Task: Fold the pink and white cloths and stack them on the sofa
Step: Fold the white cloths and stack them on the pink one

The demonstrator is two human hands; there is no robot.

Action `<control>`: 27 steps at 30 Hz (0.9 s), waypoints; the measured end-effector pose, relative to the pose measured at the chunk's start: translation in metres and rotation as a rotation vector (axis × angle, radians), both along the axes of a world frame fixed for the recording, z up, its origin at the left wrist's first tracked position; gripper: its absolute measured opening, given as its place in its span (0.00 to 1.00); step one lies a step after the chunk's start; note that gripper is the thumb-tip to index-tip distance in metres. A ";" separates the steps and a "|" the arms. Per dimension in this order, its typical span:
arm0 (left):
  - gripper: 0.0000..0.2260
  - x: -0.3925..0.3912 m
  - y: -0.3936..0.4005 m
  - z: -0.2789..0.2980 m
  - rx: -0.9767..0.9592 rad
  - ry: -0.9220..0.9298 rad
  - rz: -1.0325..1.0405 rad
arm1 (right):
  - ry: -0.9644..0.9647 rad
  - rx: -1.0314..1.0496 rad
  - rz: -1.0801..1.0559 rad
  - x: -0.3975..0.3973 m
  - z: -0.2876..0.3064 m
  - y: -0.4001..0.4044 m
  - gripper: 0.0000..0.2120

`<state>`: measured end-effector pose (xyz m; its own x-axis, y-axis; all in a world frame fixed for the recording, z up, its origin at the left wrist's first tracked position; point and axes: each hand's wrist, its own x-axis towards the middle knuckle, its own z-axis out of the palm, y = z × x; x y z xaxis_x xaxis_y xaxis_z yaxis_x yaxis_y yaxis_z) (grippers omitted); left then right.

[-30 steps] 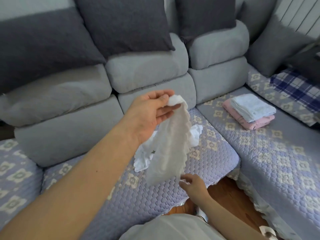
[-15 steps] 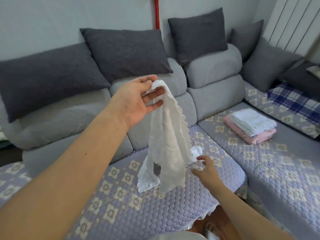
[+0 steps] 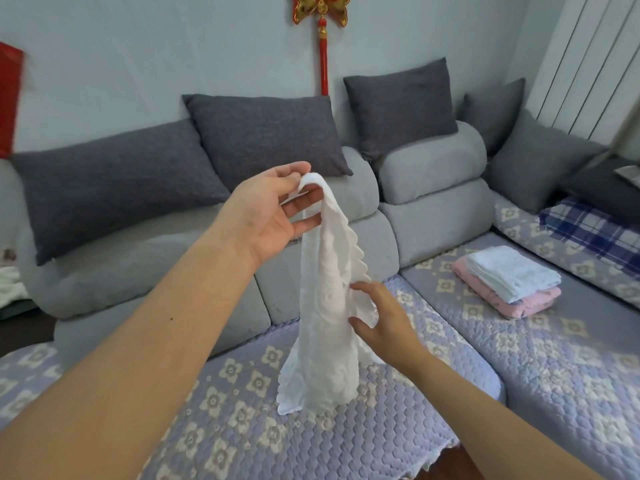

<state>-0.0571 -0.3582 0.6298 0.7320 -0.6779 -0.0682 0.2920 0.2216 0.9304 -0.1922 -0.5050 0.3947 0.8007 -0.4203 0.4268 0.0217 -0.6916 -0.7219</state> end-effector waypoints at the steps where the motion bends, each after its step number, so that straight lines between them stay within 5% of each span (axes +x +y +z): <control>1: 0.09 0.000 0.001 0.001 -0.008 0.003 0.002 | 0.024 0.018 -0.012 0.001 -0.003 0.001 0.26; 6: 0.09 -0.003 0.000 0.011 -0.047 0.009 0.009 | 0.251 0.154 -0.122 0.007 -0.017 0.003 0.24; 13: 0.10 0.024 0.008 0.033 -0.165 0.045 0.089 | 0.413 0.047 -0.251 -0.018 -0.053 -0.013 0.11; 17: 0.13 0.060 0.023 0.031 -0.187 0.149 0.234 | 0.322 0.050 -0.348 -0.037 -0.056 -0.024 0.07; 20: 0.13 0.085 0.034 0.019 -0.194 0.194 0.328 | 0.212 0.004 -0.349 -0.042 -0.040 -0.034 0.19; 22: 0.13 0.100 0.043 0.014 -0.199 0.210 0.389 | 0.196 -0.115 -0.333 -0.045 -0.027 -0.044 0.23; 27: 0.14 0.125 0.061 0.001 -0.068 0.140 0.493 | -0.001 -0.626 -0.263 -0.058 0.002 -0.079 0.10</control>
<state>0.0680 -0.2970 0.6304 0.9527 -0.2608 -0.1560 0.2580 0.4229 0.8686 -0.2500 -0.5837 0.3971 0.7051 -0.2744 0.6539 -0.2043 -0.9616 -0.1832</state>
